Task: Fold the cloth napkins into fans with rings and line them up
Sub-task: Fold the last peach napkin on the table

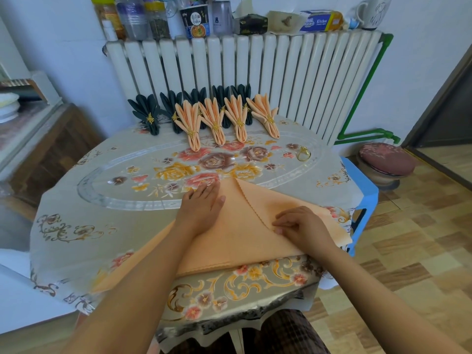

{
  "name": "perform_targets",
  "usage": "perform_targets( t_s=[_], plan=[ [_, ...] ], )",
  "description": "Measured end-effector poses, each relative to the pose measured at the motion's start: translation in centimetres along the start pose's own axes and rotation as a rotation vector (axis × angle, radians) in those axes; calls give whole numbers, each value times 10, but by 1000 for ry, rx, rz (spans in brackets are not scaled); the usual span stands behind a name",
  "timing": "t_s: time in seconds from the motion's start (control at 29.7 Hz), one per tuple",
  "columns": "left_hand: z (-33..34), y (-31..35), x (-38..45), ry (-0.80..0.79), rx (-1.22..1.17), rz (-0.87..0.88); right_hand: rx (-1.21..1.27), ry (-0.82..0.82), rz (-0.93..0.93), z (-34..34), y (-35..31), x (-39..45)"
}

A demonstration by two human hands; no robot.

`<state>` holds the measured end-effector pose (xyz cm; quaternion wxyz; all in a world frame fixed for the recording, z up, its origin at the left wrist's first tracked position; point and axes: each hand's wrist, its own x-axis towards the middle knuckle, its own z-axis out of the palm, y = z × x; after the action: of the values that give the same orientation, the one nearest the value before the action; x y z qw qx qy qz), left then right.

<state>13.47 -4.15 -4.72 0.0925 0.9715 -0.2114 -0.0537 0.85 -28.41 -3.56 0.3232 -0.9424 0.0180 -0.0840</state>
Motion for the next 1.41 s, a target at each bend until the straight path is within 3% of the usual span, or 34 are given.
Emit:
perform_targets(
  t_s=[0.27,0.47,0.67,1.01,1.28,1.41],
  plan=[
    [0,-1,1,-2,5,-2,-52,107,-49,11,-12,-2],
    [-1,0,0,-2,-8,2,-2,172,-203,42,-49,-30],
    [-5,3,-1,-16,15,-2,-30,194,-186,61,-64,-43],
    [-5,3,-1,-14,29,17,-44,189,-237,61,-65,-48],
    [-3,-1,2,-66,114,35,128,28,-272,59,-70,-50],
    [-3,0,2,-66,116,29,30,55,-359,62,-70,-51]
  ],
)
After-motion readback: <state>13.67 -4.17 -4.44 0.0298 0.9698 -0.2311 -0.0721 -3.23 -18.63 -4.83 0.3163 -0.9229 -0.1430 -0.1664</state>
